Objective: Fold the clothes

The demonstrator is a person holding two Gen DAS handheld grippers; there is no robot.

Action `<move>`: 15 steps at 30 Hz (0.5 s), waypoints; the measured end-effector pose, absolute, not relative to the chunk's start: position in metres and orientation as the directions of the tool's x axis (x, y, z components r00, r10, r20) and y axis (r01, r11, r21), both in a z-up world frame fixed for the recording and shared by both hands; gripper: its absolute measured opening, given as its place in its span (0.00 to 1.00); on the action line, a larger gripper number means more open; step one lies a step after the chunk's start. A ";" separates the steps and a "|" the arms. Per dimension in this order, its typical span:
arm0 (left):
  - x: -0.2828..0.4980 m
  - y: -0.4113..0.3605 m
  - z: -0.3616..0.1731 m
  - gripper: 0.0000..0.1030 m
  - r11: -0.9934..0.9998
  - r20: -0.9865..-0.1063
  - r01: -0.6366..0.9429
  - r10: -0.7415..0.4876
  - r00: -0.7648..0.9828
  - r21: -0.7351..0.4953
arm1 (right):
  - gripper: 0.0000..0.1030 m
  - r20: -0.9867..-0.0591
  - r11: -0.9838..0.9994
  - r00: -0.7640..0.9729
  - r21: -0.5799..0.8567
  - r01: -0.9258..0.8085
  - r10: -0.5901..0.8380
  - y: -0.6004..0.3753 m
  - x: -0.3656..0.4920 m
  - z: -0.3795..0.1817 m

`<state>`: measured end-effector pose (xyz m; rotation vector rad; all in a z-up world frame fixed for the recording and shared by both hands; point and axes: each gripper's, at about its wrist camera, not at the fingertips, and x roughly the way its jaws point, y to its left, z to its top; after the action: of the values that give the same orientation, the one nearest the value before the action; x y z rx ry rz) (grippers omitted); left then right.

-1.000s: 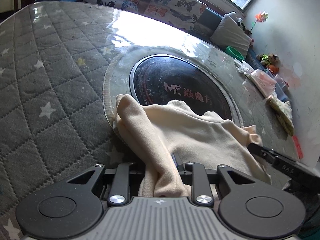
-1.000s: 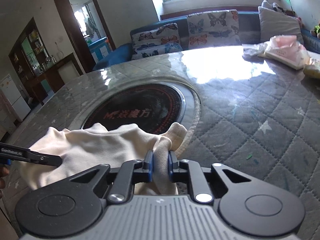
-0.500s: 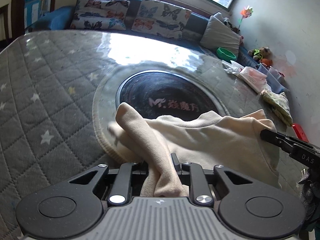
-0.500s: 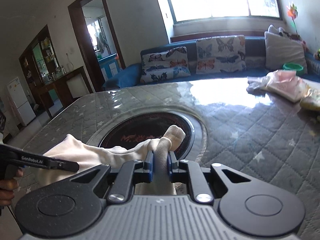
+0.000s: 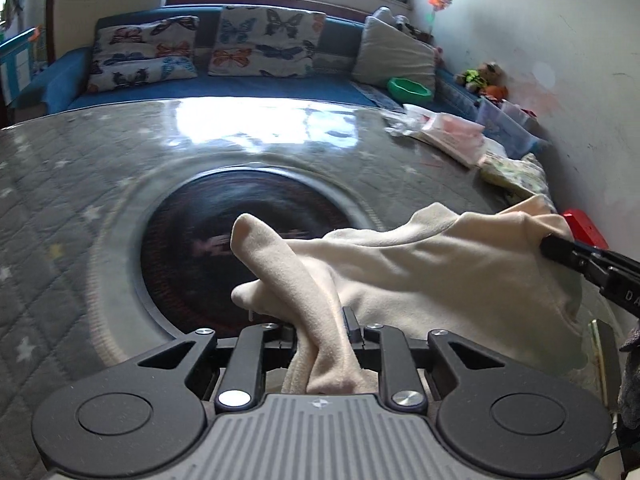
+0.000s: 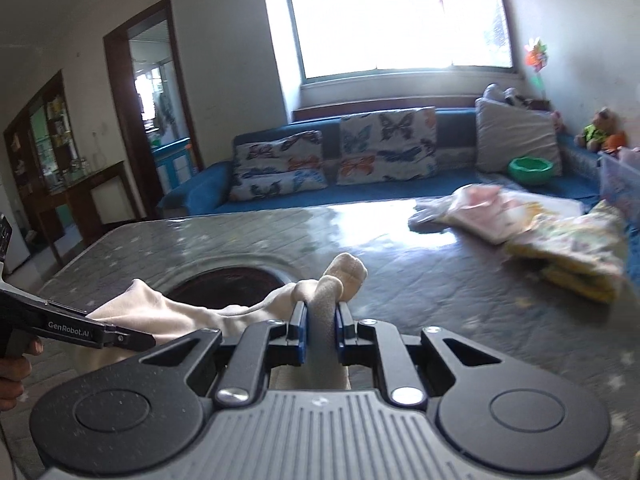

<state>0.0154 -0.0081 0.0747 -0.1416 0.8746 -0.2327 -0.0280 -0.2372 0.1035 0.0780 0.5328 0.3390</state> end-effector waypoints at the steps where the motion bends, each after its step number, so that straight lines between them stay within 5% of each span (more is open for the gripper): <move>1: 0.019 -0.016 0.074 0.20 0.965 -0.742 0.156 -0.263 0.617 -0.213 | 0.12 -0.485 0.946 0.812 0.152 -0.285 0.323 -0.243 -0.027 0.105; 15: 0.072 -0.109 0.067 0.22 0.951 -0.757 0.257 -0.295 0.583 -0.173 | 0.12 -0.489 0.989 0.860 0.068 -0.131 0.148 -0.317 -0.001 0.110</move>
<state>0.0718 -0.1090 0.0674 -0.0465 0.8924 -0.3225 -0.0012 -0.3174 0.1103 0.0329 0.5159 0.1465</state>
